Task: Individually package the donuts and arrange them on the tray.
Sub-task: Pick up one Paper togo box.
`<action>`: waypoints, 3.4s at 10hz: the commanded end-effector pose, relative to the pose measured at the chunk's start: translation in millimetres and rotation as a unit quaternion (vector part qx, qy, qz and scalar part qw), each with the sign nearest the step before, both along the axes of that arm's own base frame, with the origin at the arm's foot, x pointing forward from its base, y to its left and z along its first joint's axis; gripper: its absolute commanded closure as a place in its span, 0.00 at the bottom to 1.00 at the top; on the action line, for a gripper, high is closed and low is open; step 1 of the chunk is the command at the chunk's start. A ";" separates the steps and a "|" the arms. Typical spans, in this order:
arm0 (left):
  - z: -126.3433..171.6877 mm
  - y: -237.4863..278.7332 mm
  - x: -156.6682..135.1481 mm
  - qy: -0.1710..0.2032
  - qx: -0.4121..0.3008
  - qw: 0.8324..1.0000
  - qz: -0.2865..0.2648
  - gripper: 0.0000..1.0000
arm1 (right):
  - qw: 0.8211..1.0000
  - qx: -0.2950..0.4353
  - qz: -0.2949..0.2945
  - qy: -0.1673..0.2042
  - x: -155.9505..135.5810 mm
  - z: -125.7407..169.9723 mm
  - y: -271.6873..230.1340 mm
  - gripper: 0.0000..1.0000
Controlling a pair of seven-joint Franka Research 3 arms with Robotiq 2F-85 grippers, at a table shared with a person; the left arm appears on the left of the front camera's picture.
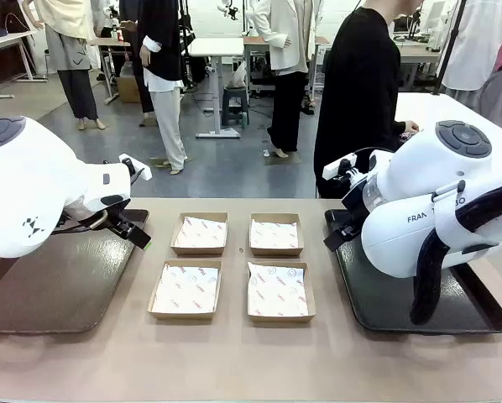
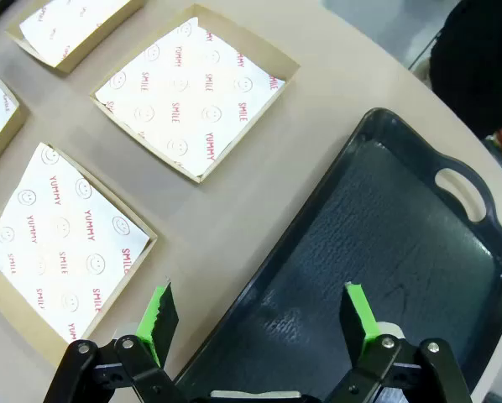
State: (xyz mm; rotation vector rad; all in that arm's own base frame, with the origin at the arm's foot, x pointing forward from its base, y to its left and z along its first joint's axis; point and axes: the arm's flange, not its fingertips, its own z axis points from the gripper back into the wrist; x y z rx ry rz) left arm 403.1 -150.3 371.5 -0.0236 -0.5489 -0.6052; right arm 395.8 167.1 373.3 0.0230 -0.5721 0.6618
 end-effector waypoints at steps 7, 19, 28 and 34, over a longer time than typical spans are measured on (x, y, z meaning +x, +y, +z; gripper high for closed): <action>0.0 -0.1 -0.1 0.000 0.000 1.000 0.000 0.00 | 1.000 0.000 0.000 0.000 0.0 0.0 0.0 0.00; 20.3 34.4 -100.8 -0.047 0.068 0.996 -0.023 0.00 | 0.996 -0.064 0.043 0.035 -111.5 24.4 -30.9 0.00; -14.3 62.4 -203.2 -0.004 0.090 0.994 -0.061 0.00 | 0.978 -0.093 0.065 0.175 -127.9 97.0 2.5 0.00; 110.2 6.1 -39.3 0.241 -0.175 0.952 -0.074 0.00 | 0.926 0.201 0.107 0.301 -119.2 102.6 -42.6 0.00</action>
